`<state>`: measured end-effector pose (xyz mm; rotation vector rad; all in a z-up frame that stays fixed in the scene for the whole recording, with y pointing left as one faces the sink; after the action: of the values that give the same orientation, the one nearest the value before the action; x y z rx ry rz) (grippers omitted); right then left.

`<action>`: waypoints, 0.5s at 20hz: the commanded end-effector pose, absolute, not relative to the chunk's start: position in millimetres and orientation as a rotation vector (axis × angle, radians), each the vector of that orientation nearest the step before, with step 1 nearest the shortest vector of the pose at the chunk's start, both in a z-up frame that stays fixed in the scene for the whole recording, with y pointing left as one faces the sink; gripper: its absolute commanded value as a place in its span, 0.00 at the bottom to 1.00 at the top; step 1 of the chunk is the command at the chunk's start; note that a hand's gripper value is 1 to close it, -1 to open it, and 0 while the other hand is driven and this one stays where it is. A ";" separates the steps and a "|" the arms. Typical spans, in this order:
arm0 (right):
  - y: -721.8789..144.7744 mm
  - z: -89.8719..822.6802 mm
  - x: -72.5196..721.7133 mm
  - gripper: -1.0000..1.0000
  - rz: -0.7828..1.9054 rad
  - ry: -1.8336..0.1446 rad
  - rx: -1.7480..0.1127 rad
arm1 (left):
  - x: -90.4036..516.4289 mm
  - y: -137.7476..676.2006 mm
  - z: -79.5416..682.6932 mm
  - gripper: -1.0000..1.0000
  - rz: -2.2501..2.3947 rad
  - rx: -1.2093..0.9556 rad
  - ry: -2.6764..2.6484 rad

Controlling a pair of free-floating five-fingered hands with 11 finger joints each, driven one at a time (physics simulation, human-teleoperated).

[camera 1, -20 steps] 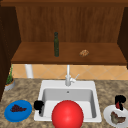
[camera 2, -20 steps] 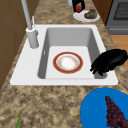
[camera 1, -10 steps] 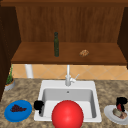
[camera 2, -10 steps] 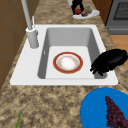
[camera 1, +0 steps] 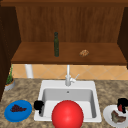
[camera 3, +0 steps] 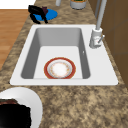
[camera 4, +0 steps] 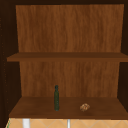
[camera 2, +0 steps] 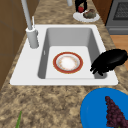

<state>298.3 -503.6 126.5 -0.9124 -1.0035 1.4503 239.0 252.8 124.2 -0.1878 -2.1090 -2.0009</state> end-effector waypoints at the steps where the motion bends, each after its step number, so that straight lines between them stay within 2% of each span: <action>1: -500.8 127.3 292.5 1.00 1.448 -1.008 -0.918 | 239.0 252.8 124.2 0.50 -2.001 -0.188 -2.109; 10: -491.5 118.1 309.2 1.00 1.454 -0.996 -0.905 | 239.0 252.8 124.2 0.50 -2.001 -0.188 -2.109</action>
<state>303.1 -492.8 120.6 -0.9052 -0.9963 1.4532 239.0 252.8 124.2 -0.1878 -2.1090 -2.0009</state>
